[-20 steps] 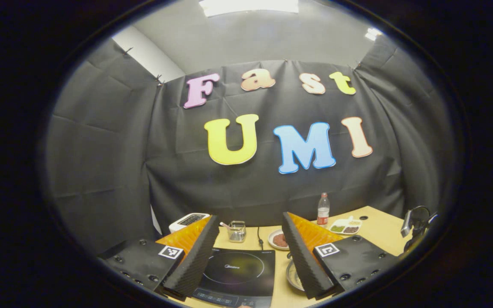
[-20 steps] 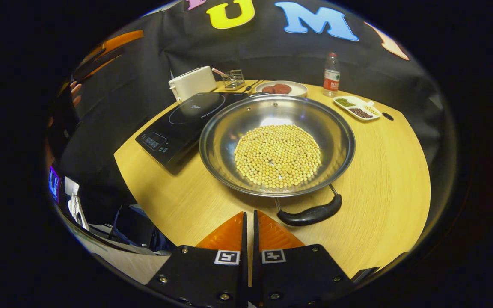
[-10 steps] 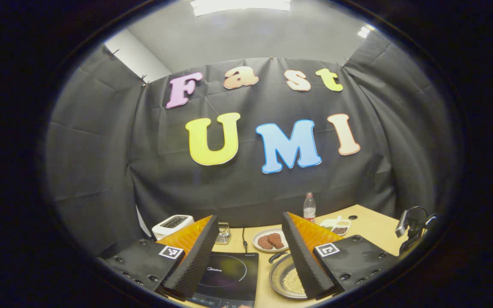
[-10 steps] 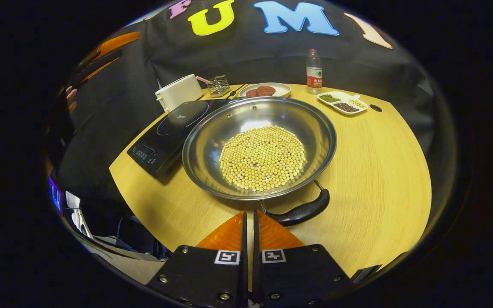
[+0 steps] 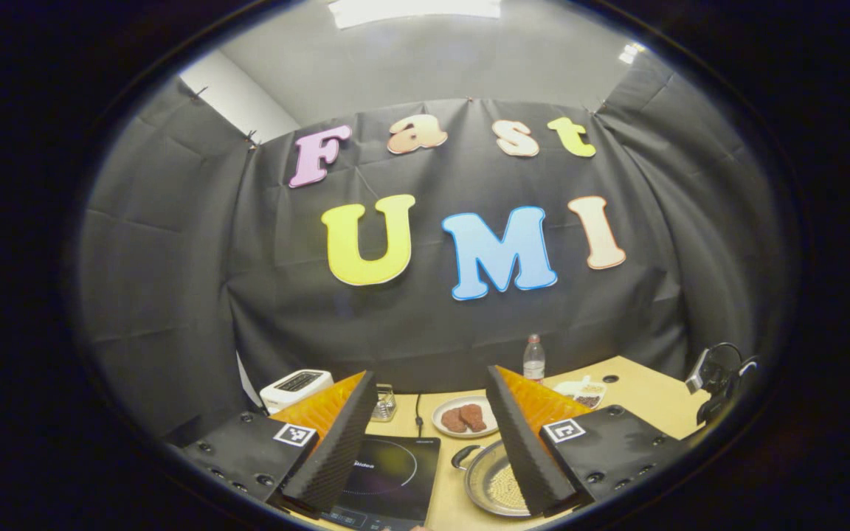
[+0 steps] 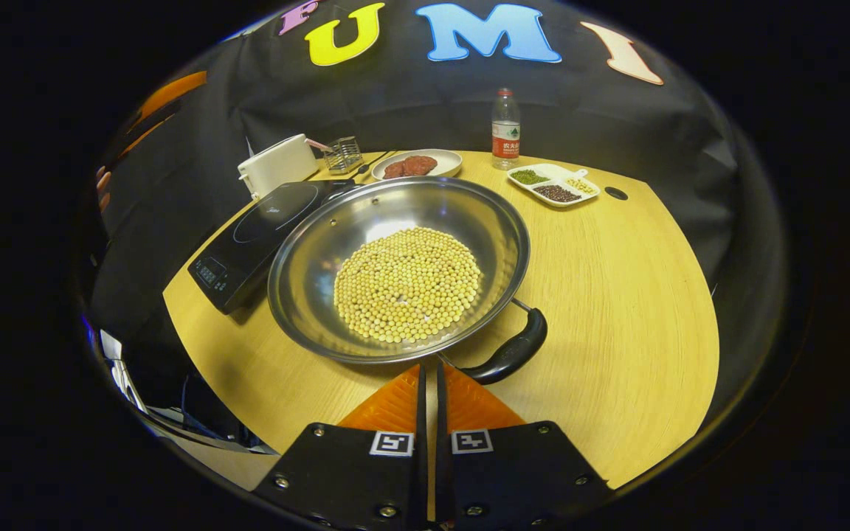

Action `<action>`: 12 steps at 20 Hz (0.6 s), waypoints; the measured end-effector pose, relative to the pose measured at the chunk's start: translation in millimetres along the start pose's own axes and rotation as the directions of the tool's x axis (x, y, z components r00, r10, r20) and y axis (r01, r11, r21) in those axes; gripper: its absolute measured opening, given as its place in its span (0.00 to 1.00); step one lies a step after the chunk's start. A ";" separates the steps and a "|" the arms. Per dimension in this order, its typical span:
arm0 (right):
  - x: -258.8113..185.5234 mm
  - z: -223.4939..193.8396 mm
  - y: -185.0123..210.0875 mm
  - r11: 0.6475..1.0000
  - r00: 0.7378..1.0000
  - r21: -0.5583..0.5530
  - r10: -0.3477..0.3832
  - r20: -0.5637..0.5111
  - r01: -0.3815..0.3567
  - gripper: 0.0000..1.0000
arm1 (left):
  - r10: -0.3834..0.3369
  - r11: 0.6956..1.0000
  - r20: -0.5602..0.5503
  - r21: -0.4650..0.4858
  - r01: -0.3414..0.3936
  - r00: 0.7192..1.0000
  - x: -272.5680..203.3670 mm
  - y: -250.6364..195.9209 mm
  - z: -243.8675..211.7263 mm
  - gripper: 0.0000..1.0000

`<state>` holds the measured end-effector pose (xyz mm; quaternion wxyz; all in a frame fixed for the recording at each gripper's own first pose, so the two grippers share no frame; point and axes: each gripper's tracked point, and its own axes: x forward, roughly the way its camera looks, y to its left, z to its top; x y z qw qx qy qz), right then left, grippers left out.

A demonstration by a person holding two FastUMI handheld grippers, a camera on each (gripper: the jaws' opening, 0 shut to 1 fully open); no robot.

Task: First push the handle of the pot to place it horizontally, then grasp the pot with both hands and set it on the induction cooktop.

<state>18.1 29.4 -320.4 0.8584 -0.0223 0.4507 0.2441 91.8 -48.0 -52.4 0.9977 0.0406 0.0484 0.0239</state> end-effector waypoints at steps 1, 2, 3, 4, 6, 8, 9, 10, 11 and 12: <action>1.3 1.7 -4.8 1.000 1.000 -0.005 -0.004 0.000 0.004 0.05 | 0.009 1.000 -0.003 0.002 -0.009 1.000 0.4 1.0 -2.0 0.92; 2.4 4.2 -9.7 1.000 1.000 -0.008 -0.006 0.000 0.006 0.05 | 0.018 1.000 -0.006 0.004 -0.018 1.000 0.3 1.5 -4.0 1.00; 3.6 5.9 -13.9 1.000 1.000 -0.011 -0.008 0.000 0.008 0.05 | 0.027 1.000 -0.009 0.004 -0.027 1.000 0.6 1.0 -6.3 1.00; 4.7 7.6 -17.8 1.000 1.000 -0.012 -0.008 0.000 0.008 0.05 | 0.036 0.999 -0.013 0.004 -0.036 0.999 0.8 1.7 -7.7 1.00; 6.8 9.6 -23.0 1.000 1.000 -0.024 -0.005 -0.003 0.005 0.05 | 0.055 0.998 -0.022 0.003 -0.055 0.998 2.9 3.4 -12.4 0.99; 8.7 9.4 -28.7 0.999 1.000 -0.041 -0.008 -0.008 0.008 0.05 | 0.070 0.998 -0.029 -0.001 -0.071 0.997 3.8 5.2 -15.5 1.00; 11.0 7.6 -34.2 0.998 1.000 -0.054 -0.021 -0.018 0.020 0.05 | 0.077 0.997 -0.031 0.000 -0.077 0.997 4.2 5.5 -16.6 1.00; 13.1 7.9 -37.2 0.998 1.000 -0.060 -0.022 -0.022 0.020 0.05 | 0.083 0.997 -0.033 0.002 -0.083 0.996 5.1 5.4 -18.2 1.00; 13.6 10.1 -38.9 0.998 1.000 -0.058 -0.022 -0.020 0.020 0.04 | 0.087 0.996 -0.038 0.007 -0.087 0.996 5.9 4.9 -20.8 1.00; 15.9 12.5 -41.2 0.998 1.000 -0.056 -0.021 -0.019 0.020 0.04 | 0.090 0.996 -0.043 0.011 -0.090 0.995 6.3 4.6 -23.0 1.00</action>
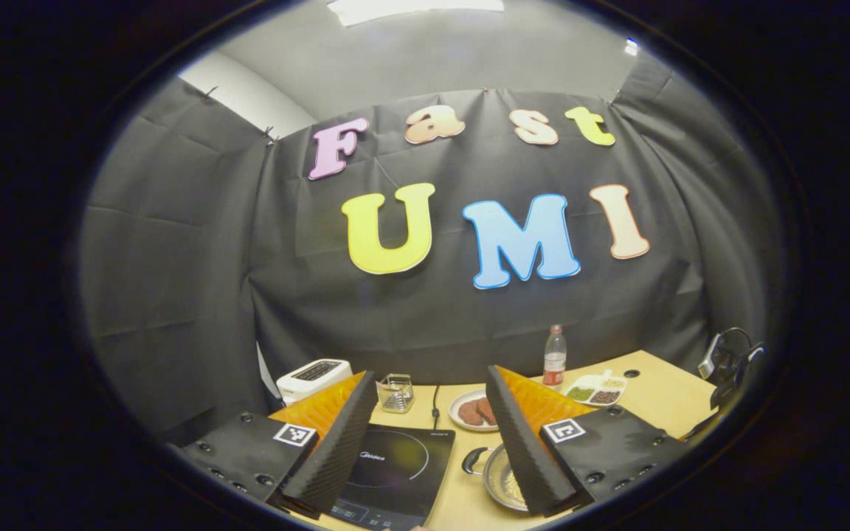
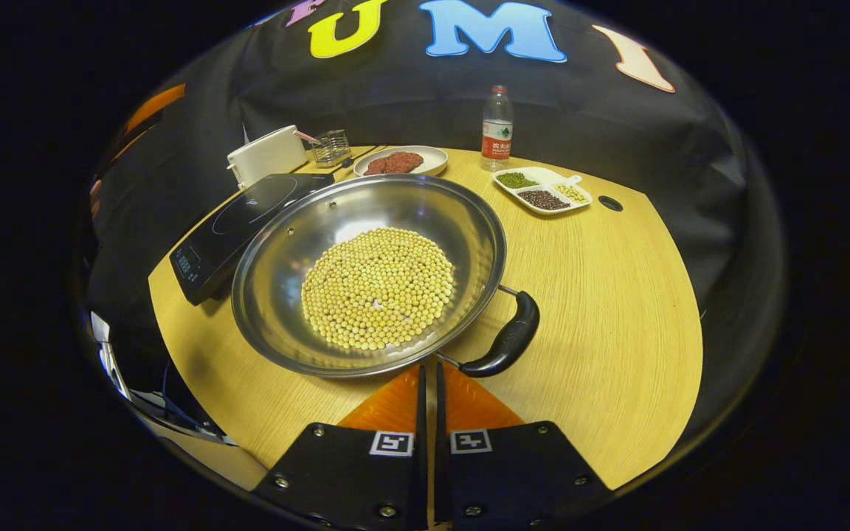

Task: First push the handle of the pot to place it horizontally, then grasp the pot with both hands and set it on the induction cooktop.

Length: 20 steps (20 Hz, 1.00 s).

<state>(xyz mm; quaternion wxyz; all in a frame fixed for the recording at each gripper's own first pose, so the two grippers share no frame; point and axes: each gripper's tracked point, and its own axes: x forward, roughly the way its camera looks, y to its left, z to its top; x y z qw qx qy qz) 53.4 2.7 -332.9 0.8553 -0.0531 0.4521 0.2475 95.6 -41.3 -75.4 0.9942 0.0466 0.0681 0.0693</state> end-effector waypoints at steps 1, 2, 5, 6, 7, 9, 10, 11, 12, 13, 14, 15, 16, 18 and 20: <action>1.0 1.3 -3.7 1.000 1.000 -0.001 -0.005 -0.001 0.005 0.04 | 0.002 1.000 -0.006 0.003 -0.002 1.000 1.4 -0.7 -4.3 0.99; 3.6 4.6 -8.4 1.000 1.000 -0.001 -0.014 0.000 0.014 0.04 | 0.004 1.000 -0.013 0.003 -0.004 1.000 2.9 -2.2 -7.1 0.97; 8.1 14.0 -23.5 0.999 0.999 0.023 -0.049 0.013 0.048 0.04 | 0.002 1.000 -0.044 0.009 -0.002 0.999 7.5 -5.7 -22.7 0.94; 8.5 18.9 -29.1 0.997 0.997 0.035 -0.067 0.025 0.066 0.04 | -0.001 1.000 -0.054 0.015 0.002 0.999 9.0 -7.6 -28.3 0.92; 9.0 23.4 -33.7 0.996 0.996 0.047 -0.081 0.037 0.079 0.04 | -0.005 1.000 -0.061 0.020 0.006 0.998 8.7 -8.9 -33.4 0.92; 8.7 32.1 -38.9 0.993 0.993 0.070 -0.098 0.065 0.093 0.04 | -0.013 1.000 -0.080 0.027 0.016 0.997 10.1 -12.5 -43.6 0.96; 4.8 37.7 -42.3 0.991 0.990 0.080 -0.113 0.086 0.106 0.04 | -0.019 0.999 -0.090 0.025 0.022 0.996 11.5 -15.0 -48.1 0.96; 2.0 42.9 -47.2 0.988 0.985 0.086 -0.135 0.111 0.125 0.04 | -0.030 0.999 -0.102 0.019 0.032 0.994 12.6 -18.2 -55.2 0.96; -3.1 48.9 -50.7 0.986 0.979 0.095 -0.153 0.139 0.140 0.04 | -0.042 0.999 -0.113 0.012 0.044 0.993 14.7 -21.9 -60.4 0.96; -7.5 55.5 -51.2 0.983 0.972 0.108 -0.163 0.169 0.146 0.04 | -0.053 0.999 -0.124 0.007 0.054 0.991 15.3 -23.9 -65.7 0.96; -13.3 62.5 -51.8 0.981 0.964 0.124 -0.174 0.199 0.151 0.04 | -0.069 0.998 -0.134 -0.002 0.070 0.989 17.7 -26.6 -70.5 0.96; -17.1 67.9 -51.6 0.979 0.958 0.138 -0.176 0.226 0.147 0.11 | -0.085 0.996 -0.144 -0.014 0.084 0.986 19.4 -30.4 -76.0 1.00; -22.1 72.8 -48.9 0.979 0.953 0.151 -0.173 0.248 0.138 0.22 | -0.111 0.994 -0.159 -0.030 0.108 0.981 22.0 -35.1 -81.4 1.00; -27.1 81.1 -52.0 0.974 0.938 0.170 -0.197 0.284 0.152 0.72 | -0.154 0.988 -0.195 -0.059 0.145 0.969 27.6 -40.8 -95.9 0.96; -28.2 83.0 -53.6 0.970 0.931 0.174 -0.216 0.296 0.170 0.98 | -0.193 0.980 -0.225 -0.083 0.178 0.955 33.4 -44.7 -110.2 0.98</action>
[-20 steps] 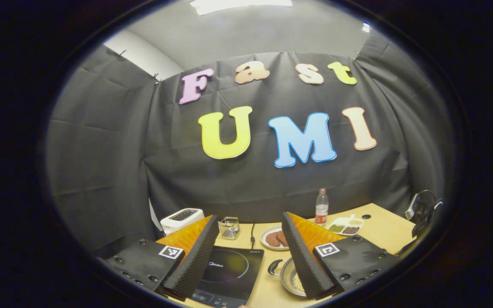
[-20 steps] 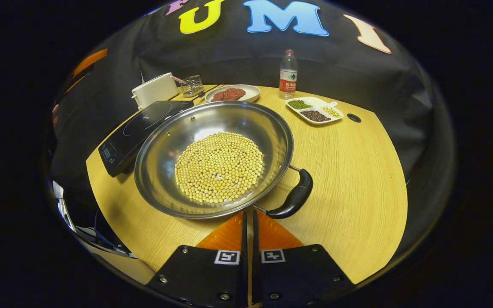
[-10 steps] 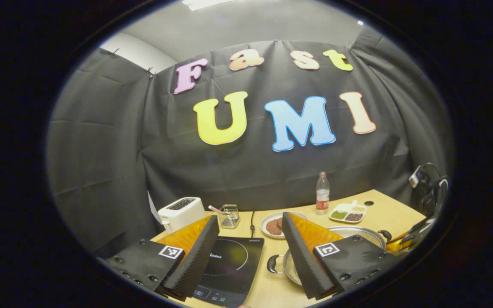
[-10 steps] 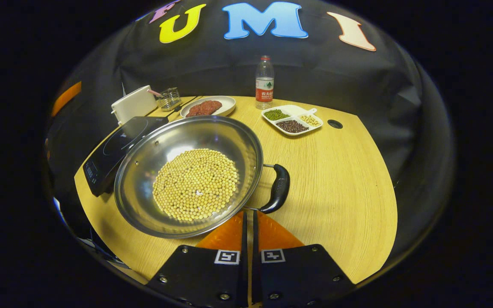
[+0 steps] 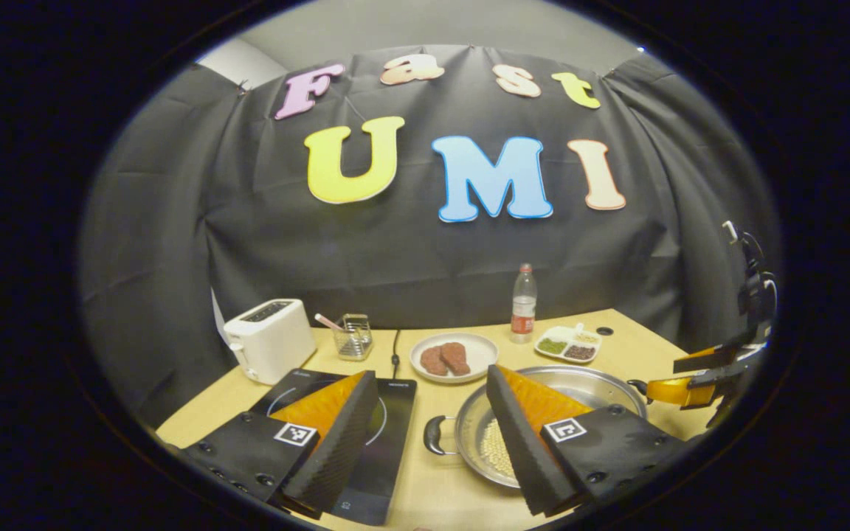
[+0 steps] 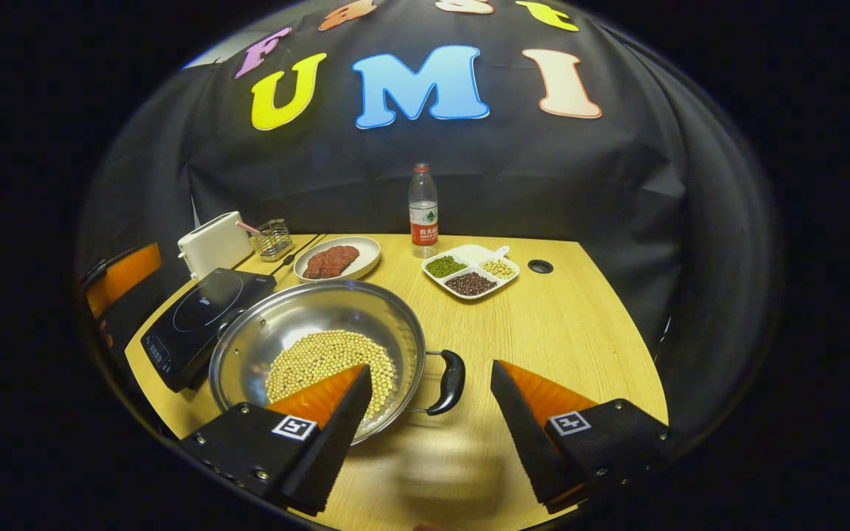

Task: First push the handle of the pot to place it horizontally, then grasp the pot with both hands and set it on the induction cooktop.

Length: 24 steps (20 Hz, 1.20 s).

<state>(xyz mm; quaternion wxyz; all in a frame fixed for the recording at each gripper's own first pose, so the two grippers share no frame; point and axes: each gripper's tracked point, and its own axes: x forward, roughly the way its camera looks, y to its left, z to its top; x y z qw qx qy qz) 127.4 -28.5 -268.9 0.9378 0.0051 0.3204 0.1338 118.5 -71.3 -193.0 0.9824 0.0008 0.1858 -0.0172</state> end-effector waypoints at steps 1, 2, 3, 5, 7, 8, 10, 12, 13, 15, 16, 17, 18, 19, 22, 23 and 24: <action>-0.8 -1.1 -0.3 1.000 1.000 -0.001 -0.006 0.000 0.006 0.98 | -0.012 1.000 -0.023 -0.003 0.012 1.000 6.7 1.3 -7.0 0.96; -1.7 -1.1 -0.5 1.000 1.000 -0.003 -0.010 -0.001 0.010 0.99 | -0.028 1.000 -0.040 -0.009 0.028 0.999 12.8 0.4 -13.4 0.96; -1.8 -1.8 -1.0 1.000 1.000 -0.004 -0.016 -0.001 0.016 0.99 | -0.039 0.999 -0.064 -0.016 0.038 0.997 18.0 0.6 -21.7 0.96; -2.1 -1.3 -0.9 1.000 1.000 -0.006 -0.021 0.003 0.021 0.98 | -0.059 0.998 -0.096 -0.027 0.056 0.994 28.9 1.4 -32.6 0.96; -1.4 -2.6 -0.3 1.000 1.000 -0.003 -0.022 0.000 0.021 0.99 | -0.078 0.996 -0.123 -0.042 0.074 0.989 38.0 0.3 -43.3 0.96; -0.4 -3.8 0.5 1.000 1.000 0.000 -0.021 -0.004 0.021 0.99 | -0.090 0.995 -0.142 -0.053 0.083 0.986 42.8 -0.5 -50.0 0.96; 3.4 -5.2 -1.0 1.000 1.000 0.002 -0.028 -0.009 0.028 0.98 | -0.109 0.993 -0.170 -0.067 0.099 0.979 51.9 -2.7 -60.9 0.92; 7.8 -6.8 -1.5 0.999 0.999 0.008 -0.035 -0.014 0.035 0.98 | -0.125 0.991 -0.207 -0.075 0.112 0.970 60.6 -4.3 -72.8 0.96; 9.8 -8.0 -2.0 0.999 0.999 0.016 -0.039 -0.017 0.039 0.99 | -0.131 0.990 -0.221 -0.081 0.116 0.966 64.7 -6.0 -78.7 0.93; 15.9 -11.3 -3.8 0.998 0.999 0.036 -0.045 -0.030 0.046 0.99 | -0.141 0.988 -0.251 -0.093 0.121 0.958 73.0 -8.0 -90.6 0.96; 19.2 -12.7 -4.2 0.998 0.998 0.048 -0.046 -0.038 0.048 0.99 | -0.145 0.988 -0.270 -0.096 0.123 0.952 77.4 -8.5 -95.5 0.96; 22.8 -14.3 -5.5 0.997 0.998 0.059 -0.049 -0.046 0.051 0.99 | -0.149 0.987 -0.287 -0.098 0.125 0.946 79.2 -9.7 -101.7 0.93; 26.2 -16.5 -7.1 0.996 0.997 0.068 -0.053 -0.056 0.057 0.99 | -0.153 0.987 -0.302 -0.102 0.127 0.941 81.6 -11.0 -106.3 0.96; 30.1 -19.2 -9.1 0.995 0.996 0.073 -0.058 -0.064 0.062 0.99 | -0.156 0.986 -0.316 -0.108 0.128 0.936 85.8 -12.1 -112.7 0.97; 37.7 -27.4 -13.8 0.994 0.992 0.074 -0.077 -0.104 0.085 0.99 | -0.163 0.984 -0.354 -0.123 0.127 0.921 98.5 -12.7 -128.0 0.97; 41.8 -30.8 -14.2 0.993 0.990 0.071 -0.080 -0.116 0.089 0.99 | -0.163 0.984 -0.365 -0.124 0.125 0.917 100.6 -12.3 -132.5 0.97; 44.4 -33.4 -13.3 0.993 0.988 0.071 -0.079 -0.130 0.089 0.99 | -0.161 0.985 -0.374 -0.123 0.123 0.913 102.9 -12.1 -135.3 0.97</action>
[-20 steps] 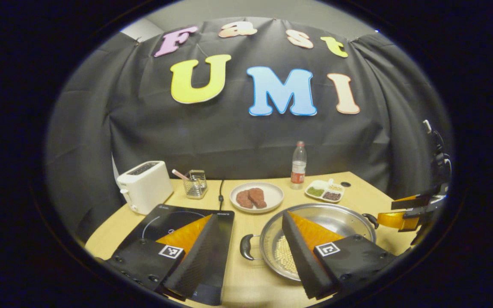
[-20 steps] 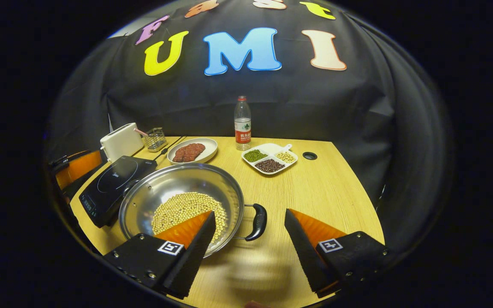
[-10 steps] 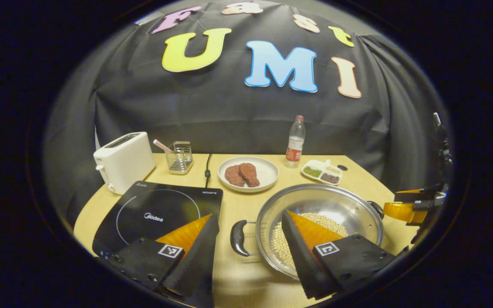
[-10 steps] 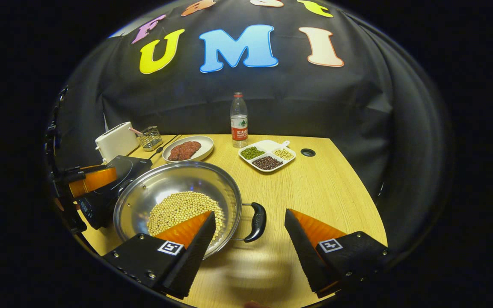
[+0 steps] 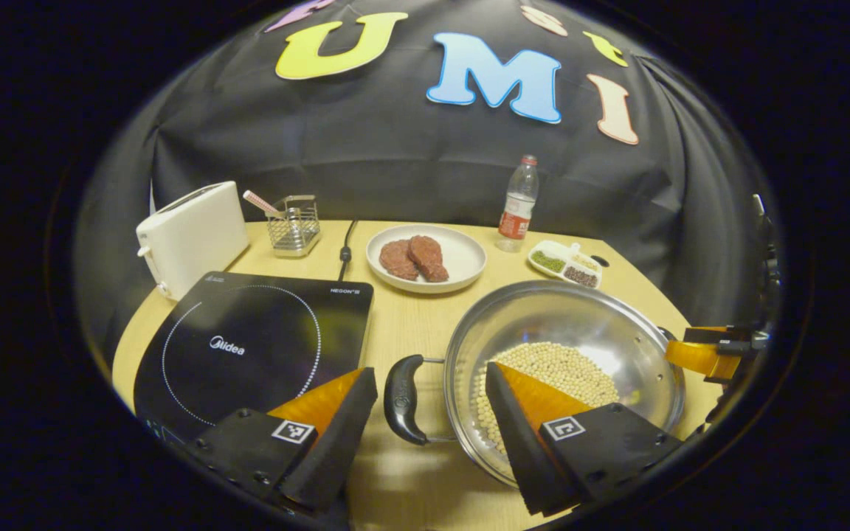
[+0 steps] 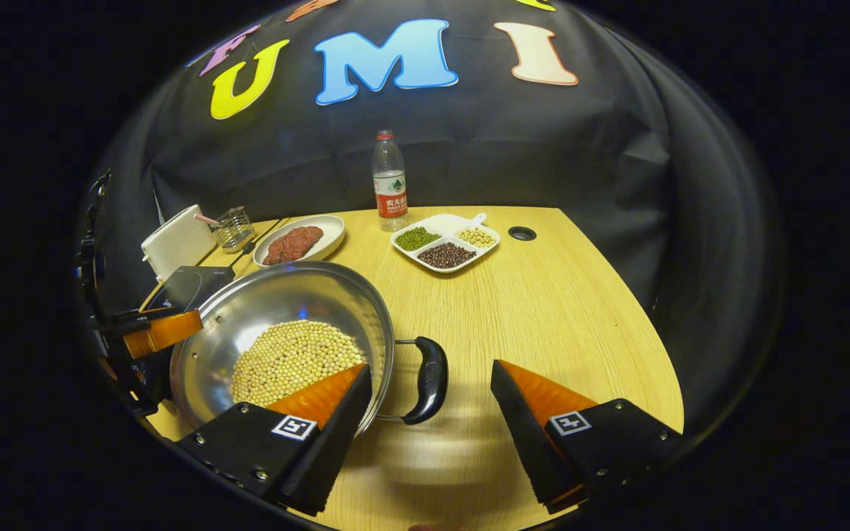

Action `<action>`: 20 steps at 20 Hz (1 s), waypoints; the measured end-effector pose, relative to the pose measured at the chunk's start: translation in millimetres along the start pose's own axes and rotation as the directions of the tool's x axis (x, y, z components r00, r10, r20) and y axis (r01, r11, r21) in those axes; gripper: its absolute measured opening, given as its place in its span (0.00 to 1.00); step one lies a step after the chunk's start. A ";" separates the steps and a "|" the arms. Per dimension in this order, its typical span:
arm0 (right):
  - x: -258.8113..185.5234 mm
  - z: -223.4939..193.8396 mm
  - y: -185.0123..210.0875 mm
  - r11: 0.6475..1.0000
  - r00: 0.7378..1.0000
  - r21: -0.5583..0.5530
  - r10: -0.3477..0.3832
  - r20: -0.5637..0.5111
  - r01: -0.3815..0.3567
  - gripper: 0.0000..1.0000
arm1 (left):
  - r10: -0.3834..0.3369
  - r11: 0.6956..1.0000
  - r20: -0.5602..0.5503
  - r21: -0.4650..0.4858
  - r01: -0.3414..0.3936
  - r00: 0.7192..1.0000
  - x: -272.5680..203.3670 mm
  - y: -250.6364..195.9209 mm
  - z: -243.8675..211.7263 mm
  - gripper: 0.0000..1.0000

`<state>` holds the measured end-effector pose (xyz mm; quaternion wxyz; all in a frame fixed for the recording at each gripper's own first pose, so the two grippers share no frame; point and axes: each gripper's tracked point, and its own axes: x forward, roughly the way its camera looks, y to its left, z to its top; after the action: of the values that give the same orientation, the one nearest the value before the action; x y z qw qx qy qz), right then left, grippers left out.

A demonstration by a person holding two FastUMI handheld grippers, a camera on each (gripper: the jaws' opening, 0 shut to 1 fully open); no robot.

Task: First push the handle of the pot to place it horizontally, then grasp the pot with both hands and set it on the induction cooktop.

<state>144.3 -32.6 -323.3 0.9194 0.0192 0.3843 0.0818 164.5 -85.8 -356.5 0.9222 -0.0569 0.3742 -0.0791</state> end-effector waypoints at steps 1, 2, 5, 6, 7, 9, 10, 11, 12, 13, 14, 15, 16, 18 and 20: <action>3.9 -2.8 1.6 1.000 1.000 0.002 0.002 -0.013 -0.001 0.99 | 0.001 1.000 -0.009 0.002 -0.001 1.000 4.2 1.4 -2.1 0.97; 6.2 -5.2 2.7 1.000 1.000 0.003 0.004 -0.026 -0.003 0.99 | 0.001 1.000 -0.019 0.006 -0.001 1.000 7.6 1.5 -3.3 1.00; 14.7 -9.7 4.4 1.000 0.999 0.011 -0.006 -0.051 0.007 0.99 | 0.009 1.000 -0.040 0.019 -0.009 0.999 15.6 3.3 -7.6 0.97; 16.1 -9.7 5.6 1.000 0.998 0.020 -0.003 -0.060 0.004 0.99 | 0.011 1.000 -0.044 0.018 -0.010 0.999 17.2 4.0 -7.3 1.00; 18.7 -11.1 6.8 1.000 0.998 0.030 -0.001 -0.066 0.003 0.92 | 0.015 1.000 -0.049 0.015 -0.014 0.999 19.7 4.3 -9.2 0.99; 21.7 -11.0 8.7 0.998 0.997 0.056 0.008 -0.077 -0.004 0.87 | 0.026 1.000 -0.056 0.012 -0.025 0.998 21.7 6.0 -11.0 0.97; 21.6 -9.6 11.3 0.997 0.996 0.071 0.022 -0.083 -0.016 0.87 | 0.027 1.000 -0.062 0.010 -0.027 0.998 21.8 5.9 -11.0 0.93; 22.8 -10.7 14.2 0.996 0.996 0.084 0.028 -0.086 -0.021 0.79 | 0.033 0.999 -0.073 0.010 -0.032 0.997 22.3 6.6 -14.5 0.91; 25.3 -10.4 15.6 0.996 0.996 0.089 0.032 -0.088 -0.024 0.73 | 0.030 1.000 -0.086 0.007 -0.029 0.996 24.7 6.2 -17.0 0.88; 25.7 -10.1 16.4 0.996 0.995 0.089 0.029 -0.091 -0.021 0.67 | 0.033 0.999 -0.098 -0.002 -0.033 0.995 25.7 6.2 -21.8 0.86; 26.9 -9.7 15.7 0.996 0.995 0.086 0.027 -0.094 -0.019 0.63 | 0.034 0.999 -0.106 -0.012 -0.036 0.994 25.9 6.0 -24.5 0.80; 25.8 -9.6 15.9 0.996 0.995 0.092 0.026 -0.096 -0.017 0.63 | 0.035 0.999 -0.108 -0.025 -0.038 0.994 25.5 6.0 -25.0 0.75; 26.2 -9.5 15.8 0.995 0.994 0.102 0.026 -0.103 -0.016 0.60 | 0.041 0.998 -0.105 -0.034 -0.045 0.994 25.7 5.8 -27.1 0.70; 26.5 -9.1 16.1 0.994 0.994 0.107 0.027 -0.110 -0.015 0.56 | 0.048 0.998 -0.108 -0.034 -0.052 0.993 26.2 7.0 -24.7 0.71; 24.5 -9.5 17.8 0.996 0.993 0.085 0.022 -0.113 -0.012 0.51 | 0.054 0.998 -0.111 -0.031 -0.058 0.992 25.2 5.5 -25.0 0.69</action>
<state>152.1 -11.3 -345.5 0.8935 0.0564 0.4392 0.0744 165.4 -86.3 -392.4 0.9010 -0.0578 0.4270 -0.0498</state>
